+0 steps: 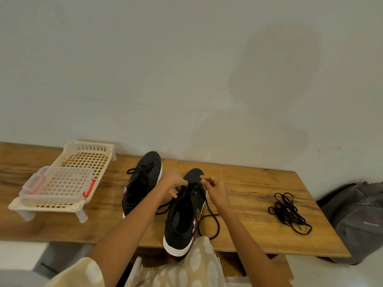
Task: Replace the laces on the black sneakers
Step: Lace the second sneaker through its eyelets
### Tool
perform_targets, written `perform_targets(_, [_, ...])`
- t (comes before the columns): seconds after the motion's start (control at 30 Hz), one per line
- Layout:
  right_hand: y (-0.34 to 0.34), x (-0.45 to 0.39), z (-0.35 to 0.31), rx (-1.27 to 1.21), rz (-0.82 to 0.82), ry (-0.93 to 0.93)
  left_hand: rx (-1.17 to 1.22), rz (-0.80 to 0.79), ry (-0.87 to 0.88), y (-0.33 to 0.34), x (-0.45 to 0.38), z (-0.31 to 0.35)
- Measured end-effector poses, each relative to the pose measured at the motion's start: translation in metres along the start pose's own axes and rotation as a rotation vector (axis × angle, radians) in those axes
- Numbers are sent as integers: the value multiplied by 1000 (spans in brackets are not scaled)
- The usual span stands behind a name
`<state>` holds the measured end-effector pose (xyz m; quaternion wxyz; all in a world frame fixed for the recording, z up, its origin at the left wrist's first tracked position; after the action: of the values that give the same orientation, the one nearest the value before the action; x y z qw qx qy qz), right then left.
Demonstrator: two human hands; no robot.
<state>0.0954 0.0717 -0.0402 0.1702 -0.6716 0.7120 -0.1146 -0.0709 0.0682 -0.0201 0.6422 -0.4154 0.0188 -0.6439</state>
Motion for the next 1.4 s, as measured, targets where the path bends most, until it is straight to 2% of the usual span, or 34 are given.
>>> perform_targets(0.13, [21, 3, -12, 61, -102, -33, 181, -46, -70, -4, 3, -10])
perform_targets(0.3, [36, 1, -20, 405, -153, -130, 382, -99, -116, -2, 6, -24])
perform_targets(0.67, [51, 4, -28, 733, -158, -273, 405, -60, -24, -2, 11, -29])
perform_targets(0.9, [48, 3, -16, 505, -144, -134, 281, -41, 71, -1, 7, -27])
perform_targets(1.1, [50, 3, -10, 377, -99, -45, 300, -43, 59, 2, 1, -32])
perform_targets(1.17, [48, 2, -10, 332, -101, -28, 317, 1, 90, 5, -2, -35])
perform_targets(1.27, [44, 0, -13, 264, -194, -15, 305, 125, 121, 11, -8, -37])
perform_targets(1.4, [28, -6, -30, 265, -206, -68, 65, 342, 201, -6, -13, -27])
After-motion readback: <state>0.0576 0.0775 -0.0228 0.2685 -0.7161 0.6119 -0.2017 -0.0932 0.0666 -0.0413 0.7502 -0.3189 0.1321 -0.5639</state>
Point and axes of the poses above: each hand's wrist, its own x-axis away from the middle knuckle, its own y-axis out of the palm, z = x × y, the point moved 4 cm from there along -x, towards the middle knuckle, and after that the axes turned 6 degrees about z, right-handed, at the moved point
